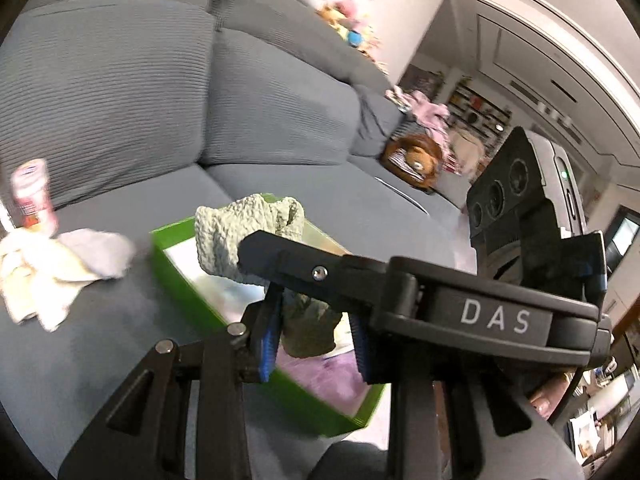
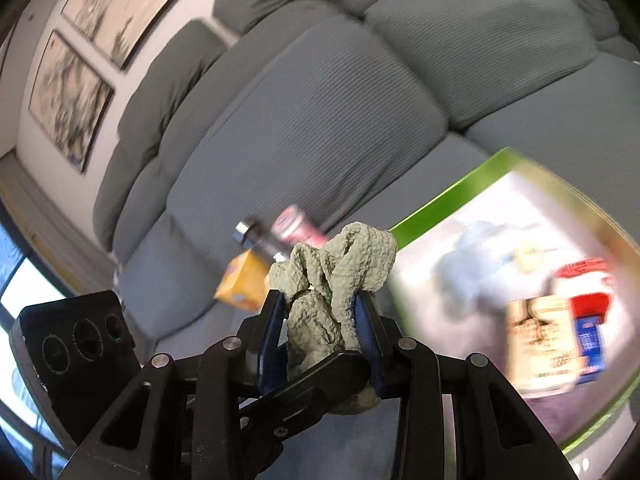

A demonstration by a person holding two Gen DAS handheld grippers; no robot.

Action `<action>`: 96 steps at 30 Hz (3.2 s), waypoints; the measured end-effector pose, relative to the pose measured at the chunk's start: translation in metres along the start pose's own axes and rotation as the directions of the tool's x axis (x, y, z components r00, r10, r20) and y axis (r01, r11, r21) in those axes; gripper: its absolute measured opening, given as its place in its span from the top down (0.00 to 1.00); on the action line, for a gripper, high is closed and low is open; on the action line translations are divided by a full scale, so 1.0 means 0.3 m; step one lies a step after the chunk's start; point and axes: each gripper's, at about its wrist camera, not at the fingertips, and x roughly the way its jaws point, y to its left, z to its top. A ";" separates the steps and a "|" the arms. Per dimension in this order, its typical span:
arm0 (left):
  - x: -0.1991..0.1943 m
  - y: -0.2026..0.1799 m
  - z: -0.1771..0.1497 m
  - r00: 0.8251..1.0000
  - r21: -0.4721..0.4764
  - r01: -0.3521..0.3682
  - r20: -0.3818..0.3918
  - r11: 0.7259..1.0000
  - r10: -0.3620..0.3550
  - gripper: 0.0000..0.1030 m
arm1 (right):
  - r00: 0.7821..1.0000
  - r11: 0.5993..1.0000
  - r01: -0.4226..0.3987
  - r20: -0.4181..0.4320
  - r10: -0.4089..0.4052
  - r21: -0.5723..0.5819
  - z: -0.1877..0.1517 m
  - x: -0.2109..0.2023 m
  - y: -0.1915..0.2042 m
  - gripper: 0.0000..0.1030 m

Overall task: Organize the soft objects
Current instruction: 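Carry the green scrunchie into the green box and open the right gripper, then move the right gripper to the cream towel and grasp it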

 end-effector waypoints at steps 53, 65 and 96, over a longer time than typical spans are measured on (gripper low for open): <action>-0.518 0.591 -0.364 0.778 -0.531 -0.575 -0.120 0.622 0.616 0.03 | 0.971 0.984 0.176 0.168 -0.171 -0.017 0.010 0.065 0.064 0.04; -0.610 0.643 -0.367 0.675 -0.588 -0.642 -0.128 0.492 0.727 0.02 | 0.968 0.943 0.232 -0.041 -0.248 -0.240 -0.045 0.509 0.372 0.04; -0.744 0.718 -0.390 0.666 -0.695 -0.584 -0.115 0.419 0.737 0.02 | 0.904 0.828 0.125 -0.280 -0.322 -0.547 -0.326 0.711 0.573 0.70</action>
